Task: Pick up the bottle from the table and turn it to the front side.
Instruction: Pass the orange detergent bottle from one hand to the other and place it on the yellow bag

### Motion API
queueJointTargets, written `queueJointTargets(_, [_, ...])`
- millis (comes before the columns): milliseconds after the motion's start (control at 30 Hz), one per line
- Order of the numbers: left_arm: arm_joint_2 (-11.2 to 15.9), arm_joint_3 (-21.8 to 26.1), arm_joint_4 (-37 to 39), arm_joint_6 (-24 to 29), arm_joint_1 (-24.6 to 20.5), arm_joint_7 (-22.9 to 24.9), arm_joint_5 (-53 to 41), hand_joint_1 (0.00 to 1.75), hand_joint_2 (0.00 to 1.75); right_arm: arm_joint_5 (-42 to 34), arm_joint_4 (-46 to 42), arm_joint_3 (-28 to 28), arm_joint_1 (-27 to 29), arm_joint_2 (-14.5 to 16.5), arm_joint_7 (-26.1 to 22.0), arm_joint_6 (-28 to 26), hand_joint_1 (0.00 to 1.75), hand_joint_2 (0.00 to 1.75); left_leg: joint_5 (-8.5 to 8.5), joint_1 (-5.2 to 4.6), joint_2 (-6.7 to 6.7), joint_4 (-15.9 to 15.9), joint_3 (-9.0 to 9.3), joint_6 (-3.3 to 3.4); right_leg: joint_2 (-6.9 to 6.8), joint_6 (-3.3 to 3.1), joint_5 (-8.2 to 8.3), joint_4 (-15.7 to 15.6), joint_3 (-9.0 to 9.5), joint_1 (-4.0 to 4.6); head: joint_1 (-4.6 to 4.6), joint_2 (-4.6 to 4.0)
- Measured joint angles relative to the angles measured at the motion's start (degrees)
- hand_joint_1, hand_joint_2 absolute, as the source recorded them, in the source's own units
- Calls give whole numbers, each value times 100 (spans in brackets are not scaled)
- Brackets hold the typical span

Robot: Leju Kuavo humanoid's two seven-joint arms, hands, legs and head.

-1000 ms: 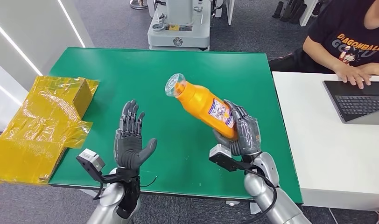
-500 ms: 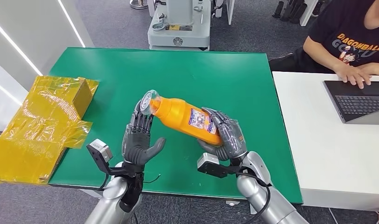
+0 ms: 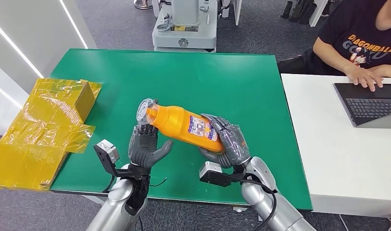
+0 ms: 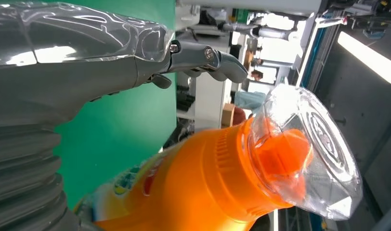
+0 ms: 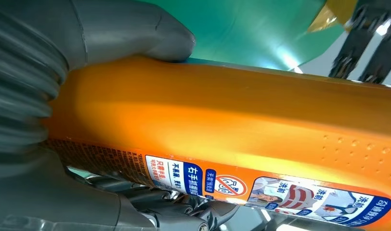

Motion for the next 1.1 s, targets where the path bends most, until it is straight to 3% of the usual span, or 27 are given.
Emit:
queueJointTargets(100, [0, 0, 8, -29, -6, 5, 27, 0, 175, -7, -3, 3, 0, 1, -13, 27, 175, 175, 0, 0, 0, 0, 0, 0, 0, 0, 0, 0, 0, 0, 0, 0])
queueJointTargets(433, [19, 24, 143, -146, -277, 31, 7, 0, 175, -85, 159, 118, -187, 133, 292, 1206, 175, 175, 1, 0, -2, 0, -1, 0, -3, 0, 0, 3, 0, 0, 1, 0])
queueJointTargets(1000, [33, 202, -75, -51, -279, 35, -388, 3, 175, 31, 411, 119, -336, 203, 291, 1580, 175, 175, 1, 0, -2, 0, -1, 0, -1, 0, 0, 2, 0, 0, 1, 0])
queueJointTargets(1100, [34, 240, -125, -12, -283, 40, -482, 134, 175, 65, 411, 118, -337, 204, 319, 1601, 175, 175, 1, 0, -1, 0, -1, 0, -1, 0, 0, 2, 0, 0, 1, 0])
